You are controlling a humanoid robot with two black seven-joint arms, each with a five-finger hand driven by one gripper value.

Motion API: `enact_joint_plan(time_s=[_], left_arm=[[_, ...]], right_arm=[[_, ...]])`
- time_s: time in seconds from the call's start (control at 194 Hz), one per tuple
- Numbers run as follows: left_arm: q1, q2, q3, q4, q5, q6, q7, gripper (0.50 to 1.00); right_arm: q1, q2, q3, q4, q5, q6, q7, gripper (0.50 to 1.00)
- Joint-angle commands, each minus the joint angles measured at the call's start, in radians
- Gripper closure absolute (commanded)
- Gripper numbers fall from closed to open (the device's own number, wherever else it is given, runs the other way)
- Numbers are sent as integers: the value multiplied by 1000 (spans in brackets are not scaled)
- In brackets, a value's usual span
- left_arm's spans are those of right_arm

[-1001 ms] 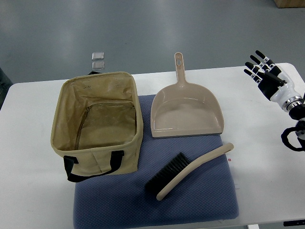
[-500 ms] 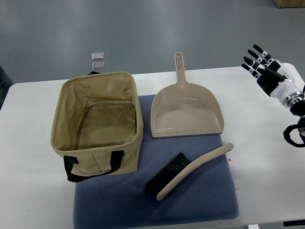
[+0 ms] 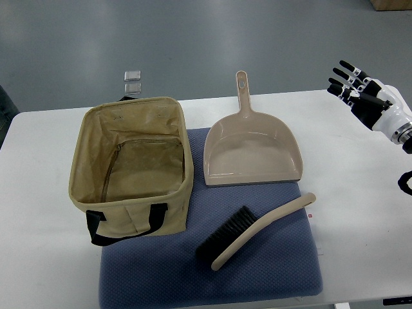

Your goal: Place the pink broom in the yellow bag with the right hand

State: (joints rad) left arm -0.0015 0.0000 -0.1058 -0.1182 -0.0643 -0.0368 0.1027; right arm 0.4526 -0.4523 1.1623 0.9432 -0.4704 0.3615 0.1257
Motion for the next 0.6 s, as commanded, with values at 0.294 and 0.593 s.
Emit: enact_joint_plan(time_s=[0.294,0.593], left_arm=[[0,0,0,0,0,0,0,500],[0,0,0,0,0,0,0,500]], right_arm=[[43,-186,-231,196,-183,11,71,576],[64,-269,-334,371,-424,10,95,579]])
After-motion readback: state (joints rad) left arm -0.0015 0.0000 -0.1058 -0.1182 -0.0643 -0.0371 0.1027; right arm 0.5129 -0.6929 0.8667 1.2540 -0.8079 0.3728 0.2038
